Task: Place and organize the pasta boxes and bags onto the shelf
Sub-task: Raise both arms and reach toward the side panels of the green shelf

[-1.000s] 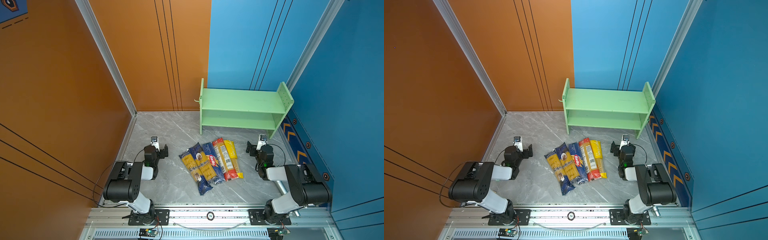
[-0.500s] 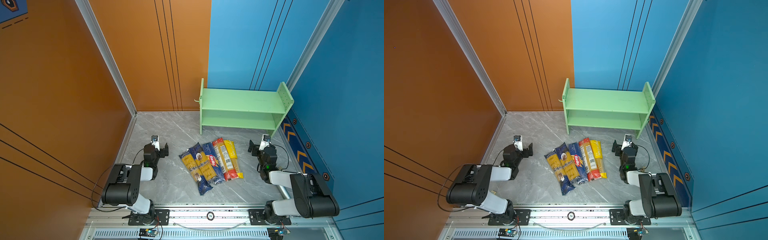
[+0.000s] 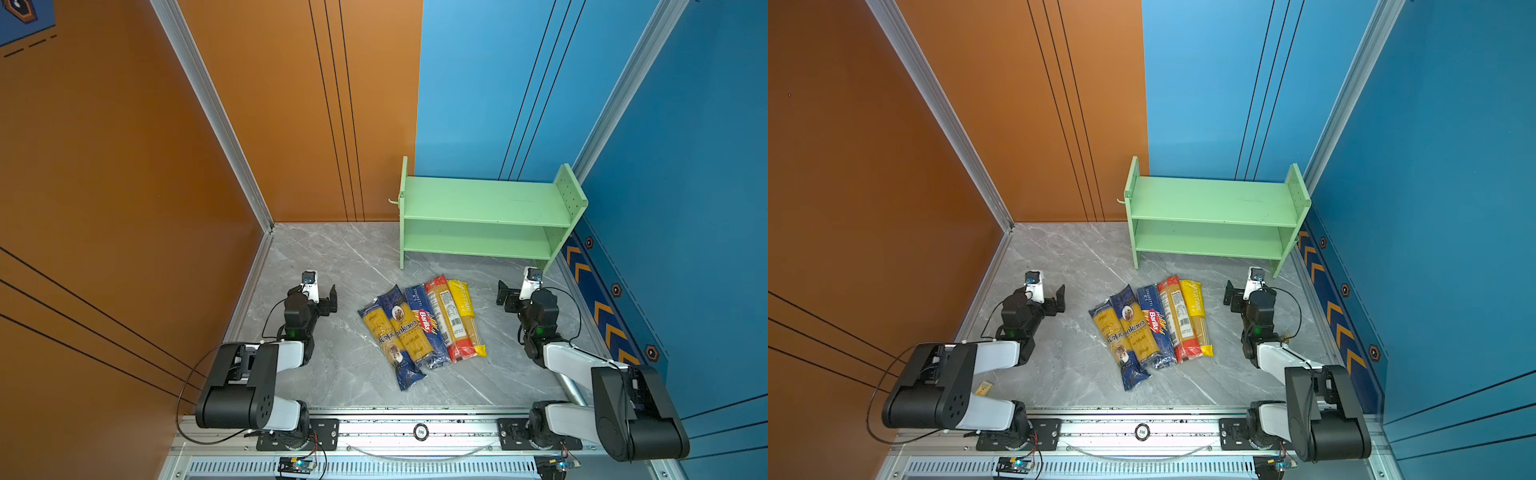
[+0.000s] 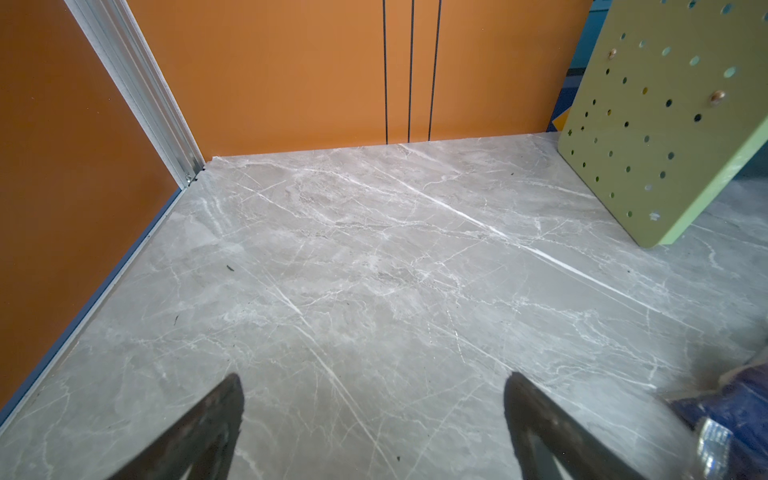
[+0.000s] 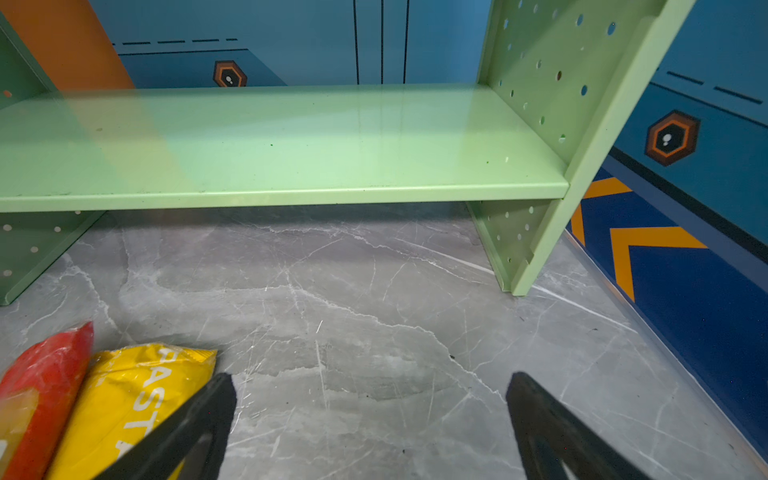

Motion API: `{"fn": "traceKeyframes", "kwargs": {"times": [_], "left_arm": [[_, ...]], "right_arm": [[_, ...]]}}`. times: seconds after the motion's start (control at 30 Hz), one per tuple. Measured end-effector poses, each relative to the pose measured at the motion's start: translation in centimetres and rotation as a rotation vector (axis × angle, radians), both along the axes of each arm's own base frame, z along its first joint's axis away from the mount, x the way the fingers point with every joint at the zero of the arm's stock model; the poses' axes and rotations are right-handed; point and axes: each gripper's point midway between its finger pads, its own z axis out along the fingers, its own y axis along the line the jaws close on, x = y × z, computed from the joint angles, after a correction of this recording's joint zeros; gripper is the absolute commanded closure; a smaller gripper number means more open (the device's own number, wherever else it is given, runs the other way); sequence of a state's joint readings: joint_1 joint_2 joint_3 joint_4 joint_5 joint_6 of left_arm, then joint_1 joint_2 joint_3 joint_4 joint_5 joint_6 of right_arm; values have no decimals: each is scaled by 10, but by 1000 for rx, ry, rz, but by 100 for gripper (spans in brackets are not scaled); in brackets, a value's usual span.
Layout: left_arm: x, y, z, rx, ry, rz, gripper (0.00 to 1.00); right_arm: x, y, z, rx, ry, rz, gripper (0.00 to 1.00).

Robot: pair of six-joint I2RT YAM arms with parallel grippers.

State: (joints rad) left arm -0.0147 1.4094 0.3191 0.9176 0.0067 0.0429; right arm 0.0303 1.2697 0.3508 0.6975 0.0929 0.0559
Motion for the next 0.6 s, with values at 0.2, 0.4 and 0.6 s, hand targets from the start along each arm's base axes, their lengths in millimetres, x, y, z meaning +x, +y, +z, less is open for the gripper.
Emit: {"fn": "traceKeyframes", "kwargs": {"times": [0.2, 0.4, 0.6], "left_arm": [[-4, -7, 16, 13, -32, -31, 2], [-12, -19, 23, 22, -27, -77, 2], [-14, -34, 46, -9, -75, -137, 2]], "right_arm": [[-5, -6, 9, 17, 0, 7, 0], [-8, -12, 20, 40, -25, 17, 0], [-11, -18, 34, 54, -56, 29, 0]]}}
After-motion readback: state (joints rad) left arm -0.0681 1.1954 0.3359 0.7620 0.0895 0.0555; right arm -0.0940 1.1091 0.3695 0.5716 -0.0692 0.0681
